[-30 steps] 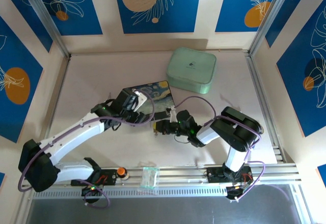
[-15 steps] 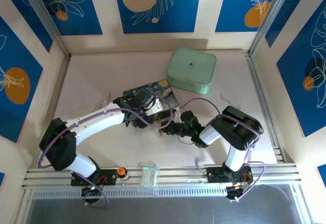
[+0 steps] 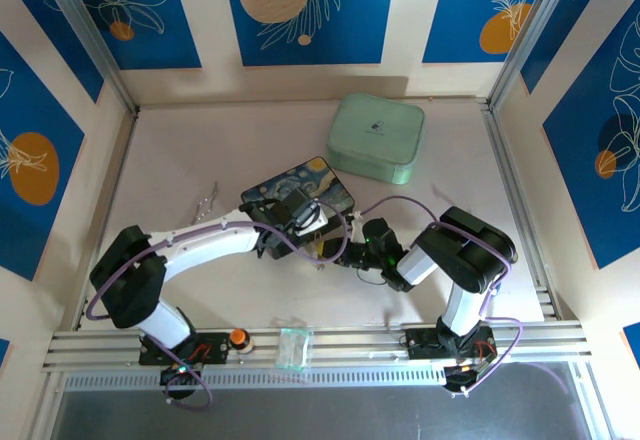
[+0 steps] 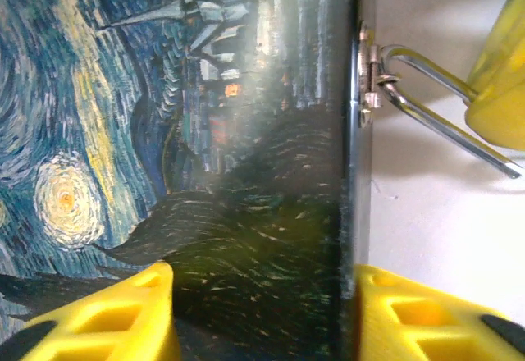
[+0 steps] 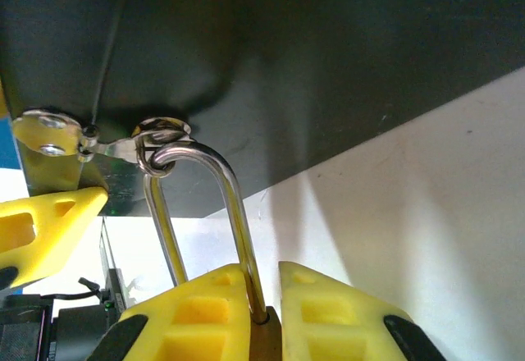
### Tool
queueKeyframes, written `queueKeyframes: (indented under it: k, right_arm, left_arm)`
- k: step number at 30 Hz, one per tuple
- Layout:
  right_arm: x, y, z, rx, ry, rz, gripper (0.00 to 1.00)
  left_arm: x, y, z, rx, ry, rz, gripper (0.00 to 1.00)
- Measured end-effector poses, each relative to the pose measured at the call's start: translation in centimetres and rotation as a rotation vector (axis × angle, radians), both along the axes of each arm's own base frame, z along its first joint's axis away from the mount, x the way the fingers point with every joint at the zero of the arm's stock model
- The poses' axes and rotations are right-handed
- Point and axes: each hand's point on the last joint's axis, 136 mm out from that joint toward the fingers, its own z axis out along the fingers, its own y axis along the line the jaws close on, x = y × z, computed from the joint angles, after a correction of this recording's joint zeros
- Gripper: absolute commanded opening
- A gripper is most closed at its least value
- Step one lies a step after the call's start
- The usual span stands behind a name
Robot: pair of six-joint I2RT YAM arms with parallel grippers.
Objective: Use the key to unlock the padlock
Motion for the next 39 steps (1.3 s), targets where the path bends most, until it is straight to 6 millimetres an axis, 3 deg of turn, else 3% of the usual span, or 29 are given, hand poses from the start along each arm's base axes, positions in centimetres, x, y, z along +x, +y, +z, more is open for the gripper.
queueKeyframes:
  k: [23, 39]
  right_arm:
    - [0.7, -0.2, 0.6, 0.086, 0.145, -0.340, 0.00]
    - [1.5, -0.5, 0.8, 0.146, 0.213, -0.433, 0.00]
  left_arm:
    - [-0.1, -1.8, -0.8, 0.056, -0.048, 0.004, 0.37]
    - [0.2, -2.5, -1.0, 0.057, -0.073, -0.021, 0.31]
